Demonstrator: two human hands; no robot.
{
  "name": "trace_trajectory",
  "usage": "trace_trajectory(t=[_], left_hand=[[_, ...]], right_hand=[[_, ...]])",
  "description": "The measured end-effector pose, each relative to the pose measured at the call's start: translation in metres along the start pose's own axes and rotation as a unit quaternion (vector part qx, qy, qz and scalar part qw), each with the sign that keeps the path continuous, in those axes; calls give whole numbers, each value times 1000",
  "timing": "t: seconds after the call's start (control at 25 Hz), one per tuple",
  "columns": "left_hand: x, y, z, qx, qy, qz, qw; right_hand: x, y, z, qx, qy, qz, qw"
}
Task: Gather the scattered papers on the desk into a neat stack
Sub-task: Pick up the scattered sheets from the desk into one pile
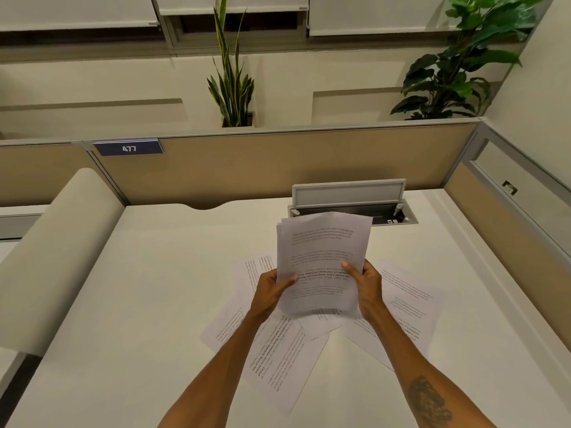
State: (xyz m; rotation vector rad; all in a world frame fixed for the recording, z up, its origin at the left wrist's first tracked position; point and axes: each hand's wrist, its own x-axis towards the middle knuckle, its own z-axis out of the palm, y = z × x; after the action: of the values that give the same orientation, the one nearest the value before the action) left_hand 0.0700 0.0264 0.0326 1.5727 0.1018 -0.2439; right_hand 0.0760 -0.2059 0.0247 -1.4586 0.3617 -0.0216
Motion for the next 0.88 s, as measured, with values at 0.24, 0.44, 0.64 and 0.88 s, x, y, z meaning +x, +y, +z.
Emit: trace_trajectory(t=[0.24, 0.44, 0.64, 0.88], left_hand=[[3, -6, -3, -16, 15, -24, 999], [1, -22, -3, 37, -51, -53, 997], [-3, -20, 10, 48, -60, -38, 996], [3, -17, 5, 50, -40, -43, 997]], right_hand=[[1, 5, -11, -43, -16, -25, 999], [-8, 33, -29, -152, -82, 30, 985], [-9, 35, -22, -156, -50, 28, 986], [-4, 29, -23, -178, -52, 10, 983]])
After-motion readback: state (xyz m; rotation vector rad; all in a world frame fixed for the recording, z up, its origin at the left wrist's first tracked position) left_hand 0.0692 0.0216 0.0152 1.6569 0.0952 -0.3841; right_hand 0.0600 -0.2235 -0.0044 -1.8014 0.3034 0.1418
